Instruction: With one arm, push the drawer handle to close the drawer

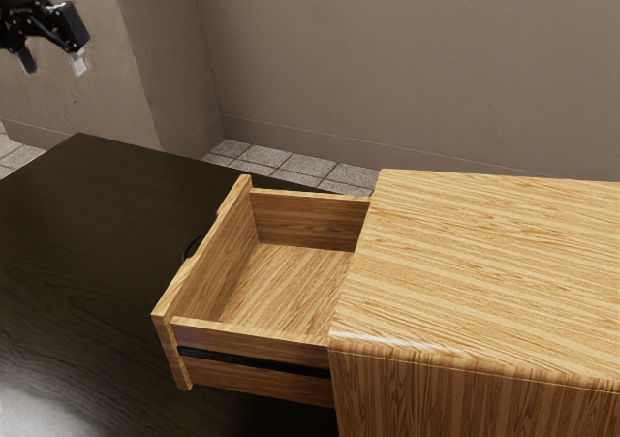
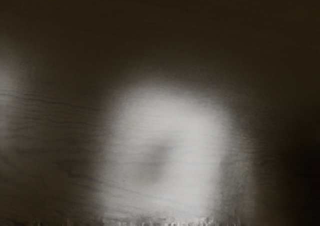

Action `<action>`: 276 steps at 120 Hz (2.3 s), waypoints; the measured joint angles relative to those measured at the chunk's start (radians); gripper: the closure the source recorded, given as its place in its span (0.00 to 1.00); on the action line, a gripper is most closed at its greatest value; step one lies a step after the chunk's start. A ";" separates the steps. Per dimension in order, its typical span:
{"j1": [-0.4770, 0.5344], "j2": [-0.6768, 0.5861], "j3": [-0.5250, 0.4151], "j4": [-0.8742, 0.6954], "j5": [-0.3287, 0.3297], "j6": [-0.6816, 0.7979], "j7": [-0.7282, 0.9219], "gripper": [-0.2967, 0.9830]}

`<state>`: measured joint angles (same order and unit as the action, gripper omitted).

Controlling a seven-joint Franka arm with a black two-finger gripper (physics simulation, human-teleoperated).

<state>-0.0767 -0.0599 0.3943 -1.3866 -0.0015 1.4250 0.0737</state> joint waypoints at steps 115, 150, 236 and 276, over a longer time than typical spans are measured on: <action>-0.239 -0.508 -0.151 -0.496 0.130 0.044 0.135 0.25; -0.279 -0.558 -0.040 -0.777 0.162 0.151 0.199 0.25; -0.314 -0.291 -0.076 -0.813 0.168 0.488 0.569 0.55; -0.332 -0.229 -0.145 -0.814 0.162 0.536 0.682 0.80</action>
<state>-0.4085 -0.2884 0.2492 -2.2007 0.1605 1.9610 0.7558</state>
